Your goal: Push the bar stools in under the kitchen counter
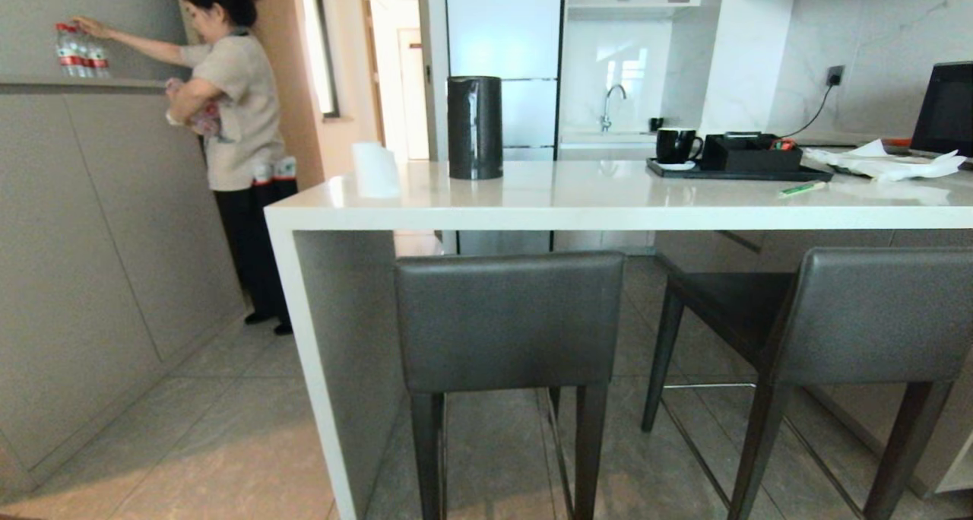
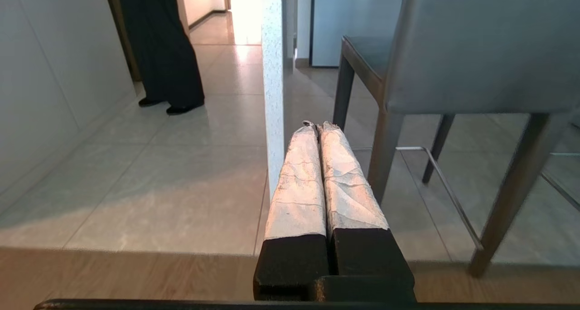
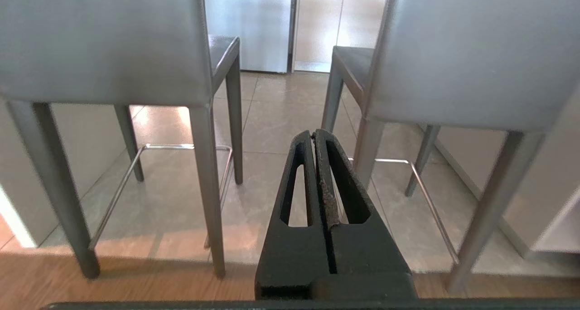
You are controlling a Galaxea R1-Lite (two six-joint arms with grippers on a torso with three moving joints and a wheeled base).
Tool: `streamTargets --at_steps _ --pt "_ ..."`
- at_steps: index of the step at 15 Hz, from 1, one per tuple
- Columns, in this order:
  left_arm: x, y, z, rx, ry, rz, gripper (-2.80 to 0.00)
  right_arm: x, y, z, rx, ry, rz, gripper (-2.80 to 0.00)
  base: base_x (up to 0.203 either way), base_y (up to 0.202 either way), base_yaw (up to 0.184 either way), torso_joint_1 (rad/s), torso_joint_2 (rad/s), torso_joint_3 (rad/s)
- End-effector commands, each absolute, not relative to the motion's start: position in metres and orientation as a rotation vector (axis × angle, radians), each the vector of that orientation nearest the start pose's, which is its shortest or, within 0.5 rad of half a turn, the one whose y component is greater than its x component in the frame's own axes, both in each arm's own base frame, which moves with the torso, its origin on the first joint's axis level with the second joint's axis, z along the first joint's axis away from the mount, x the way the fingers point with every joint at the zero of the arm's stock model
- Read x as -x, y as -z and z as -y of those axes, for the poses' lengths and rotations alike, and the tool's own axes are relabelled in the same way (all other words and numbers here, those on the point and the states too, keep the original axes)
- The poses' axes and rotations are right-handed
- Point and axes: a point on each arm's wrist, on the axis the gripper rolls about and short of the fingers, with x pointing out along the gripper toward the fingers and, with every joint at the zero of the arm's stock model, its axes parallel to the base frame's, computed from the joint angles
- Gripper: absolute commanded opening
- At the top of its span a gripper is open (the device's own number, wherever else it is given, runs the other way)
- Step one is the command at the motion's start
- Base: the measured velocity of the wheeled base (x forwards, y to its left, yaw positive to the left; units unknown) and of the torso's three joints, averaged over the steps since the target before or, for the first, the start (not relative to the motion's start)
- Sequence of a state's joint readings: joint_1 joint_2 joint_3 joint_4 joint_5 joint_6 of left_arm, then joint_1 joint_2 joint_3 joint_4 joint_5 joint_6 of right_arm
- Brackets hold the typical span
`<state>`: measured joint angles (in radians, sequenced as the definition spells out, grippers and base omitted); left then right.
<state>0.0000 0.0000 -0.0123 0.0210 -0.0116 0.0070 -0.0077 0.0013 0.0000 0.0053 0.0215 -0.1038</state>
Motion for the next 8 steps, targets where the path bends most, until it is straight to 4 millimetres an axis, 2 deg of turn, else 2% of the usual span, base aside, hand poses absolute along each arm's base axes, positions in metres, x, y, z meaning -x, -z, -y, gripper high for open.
streamTargets --at_steps 1,2,5,8 --pt "0.0236 -0.0767 0.0003 -0.006 0.012 -0.011 -2.8 0.0227 -0.0749 -0.0007 0.104 -0.014 -0.007 -2.8 -0.167 0.0 -0.005 0.0 0.0 0.01" --pt "0.0236 -0.0767 0.0003 -0.006 0.012 -0.011 -2.8 0.0227 -0.0749 -0.0007 0.104 -0.014 -0.007 -2.8 -0.093 0.0 -0.002 -0.003 0.0 0.003" --pt "0.0236 -0.0769 0.0003 -0.008 0.014 -0.009 -2.8 0.0227 -0.0749 -0.0006 0.103 -0.013 -0.007 -2.8 0.0 0.0 0.0 0.0 0.0 0.0" --pt "0.0236 -0.0769 0.0003 -0.006 0.014 -0.009 -2.8 0.0227 -0.0749 -0.0006 0.103 -0.013 -0.007 -2.8 0.001 -0.12 -0.002 0.001 0.0 0.005"
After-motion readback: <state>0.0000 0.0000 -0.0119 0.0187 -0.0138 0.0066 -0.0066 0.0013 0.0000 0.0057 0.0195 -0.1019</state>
